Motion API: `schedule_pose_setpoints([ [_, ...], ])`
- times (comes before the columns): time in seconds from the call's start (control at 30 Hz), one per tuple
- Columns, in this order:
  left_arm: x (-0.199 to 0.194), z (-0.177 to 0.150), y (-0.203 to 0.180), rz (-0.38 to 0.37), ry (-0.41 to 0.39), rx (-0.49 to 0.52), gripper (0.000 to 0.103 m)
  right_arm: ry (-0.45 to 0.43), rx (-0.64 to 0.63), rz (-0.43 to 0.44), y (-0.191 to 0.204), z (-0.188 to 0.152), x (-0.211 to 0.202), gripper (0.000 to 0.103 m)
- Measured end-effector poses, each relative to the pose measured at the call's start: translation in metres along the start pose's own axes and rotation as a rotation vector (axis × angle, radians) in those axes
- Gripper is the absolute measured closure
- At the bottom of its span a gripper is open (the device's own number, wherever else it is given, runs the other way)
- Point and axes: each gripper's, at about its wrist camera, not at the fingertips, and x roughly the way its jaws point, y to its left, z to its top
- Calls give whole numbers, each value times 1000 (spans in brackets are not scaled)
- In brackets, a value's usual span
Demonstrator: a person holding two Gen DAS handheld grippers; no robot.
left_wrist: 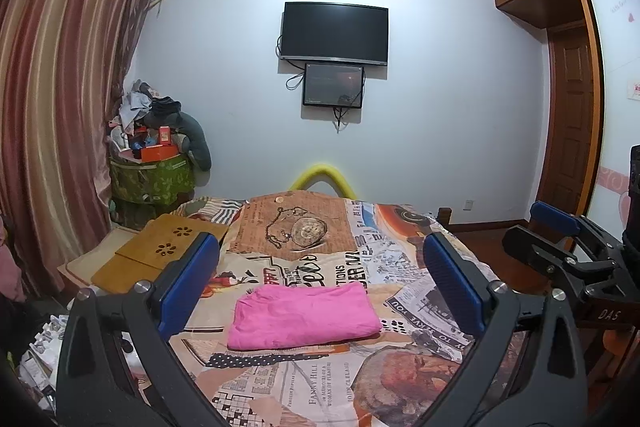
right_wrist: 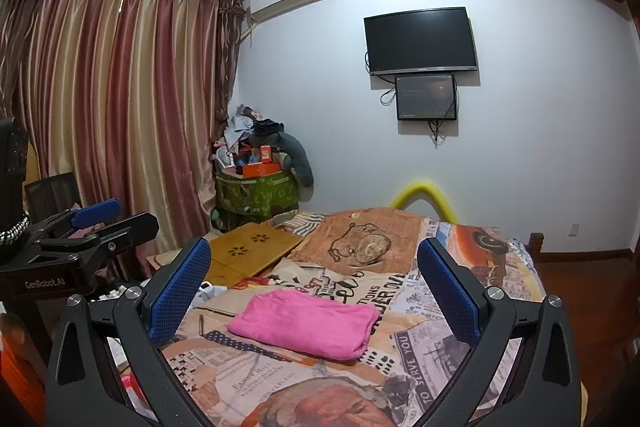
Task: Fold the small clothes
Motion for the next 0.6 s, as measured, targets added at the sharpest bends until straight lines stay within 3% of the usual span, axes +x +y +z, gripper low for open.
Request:
schedule_pose_setpoints([
  [0.6, 2, 0, 1, -35, 21, -8, 0, 6, 7, -3, -2, 1, -1, 0],
])
